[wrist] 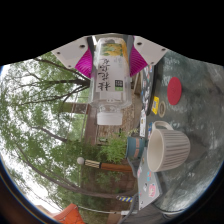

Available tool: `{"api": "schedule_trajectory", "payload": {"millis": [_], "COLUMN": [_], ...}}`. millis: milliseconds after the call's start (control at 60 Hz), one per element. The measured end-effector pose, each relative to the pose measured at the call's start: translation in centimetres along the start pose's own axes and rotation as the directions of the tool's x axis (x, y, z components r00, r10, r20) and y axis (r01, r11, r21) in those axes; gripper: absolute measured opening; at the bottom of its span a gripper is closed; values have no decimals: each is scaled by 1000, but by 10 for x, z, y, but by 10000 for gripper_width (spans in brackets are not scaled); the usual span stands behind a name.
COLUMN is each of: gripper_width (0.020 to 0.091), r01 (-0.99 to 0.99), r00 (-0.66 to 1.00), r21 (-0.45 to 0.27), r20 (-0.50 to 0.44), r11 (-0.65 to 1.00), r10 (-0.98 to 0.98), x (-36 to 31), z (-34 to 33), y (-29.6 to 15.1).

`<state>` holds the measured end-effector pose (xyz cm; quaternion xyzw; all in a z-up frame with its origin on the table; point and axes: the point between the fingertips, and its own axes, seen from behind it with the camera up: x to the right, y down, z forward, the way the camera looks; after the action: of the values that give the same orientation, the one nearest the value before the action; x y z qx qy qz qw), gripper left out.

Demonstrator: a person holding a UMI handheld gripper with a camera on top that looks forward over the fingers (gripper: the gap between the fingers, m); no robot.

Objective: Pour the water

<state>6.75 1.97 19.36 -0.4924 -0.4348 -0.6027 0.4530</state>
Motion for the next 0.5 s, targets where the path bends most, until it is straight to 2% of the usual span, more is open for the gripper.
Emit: {"api": "schedule_trajectory", "payload": {"millis": [83, 133, 150, 183, 200, 217, 233, 250, 267, 283, 317, 333, 367, 383, 400, 417, 500], "gripper_width": [464, 464, 465, 464, 465, 465, 463, 463, 465, 464, 465, 466, 465, 464, 467, 467, 466], "r01": [277, 397, 444, 520, 555, 588, 622, 655, 683, 692, 739, 738, 755, 769, 773, 769, 784], "r00": [961, 918, 895, 854, 832, 809, 783, 755, 729, 718, 671, 670, 651, 639, 635, 637, 619], "r21": [67, 84, 113, 129, 108, 139, 140, 112, 113, 103, 117, 107, 105, 156, 158, 120, 126], "r20": [9, -21, -8, -43, -82, -84, -105, -141, -160, -196, -215, -232, -239, -205, -204, -226, -238], "r11": [959, 914, 889, 844, 825, 797, 771, 747, 721, 715, 664, 667, 647, 620, 615, 628, 608], "r10": [-278, -397, -446, -519, -549, -582, -613, -641, -666, -667, -709, -705, -721, -741, -745, -737, -749], "x": [-8, -8, -5, 0, 1, 6, 10, 11, 15, 6, 23, 11, 14, 27, 27, 26, 9], "z": [2, 10, 12, 10, -4, 14, 12, -9, -11, 14, -11, 13, 10, 14, 12, 9, 0], "y": [-33, -46, -51, -58, -60, -68, -71, -68, -71, -80, -81, -88, -87, -91, -90, -90, -86]}}
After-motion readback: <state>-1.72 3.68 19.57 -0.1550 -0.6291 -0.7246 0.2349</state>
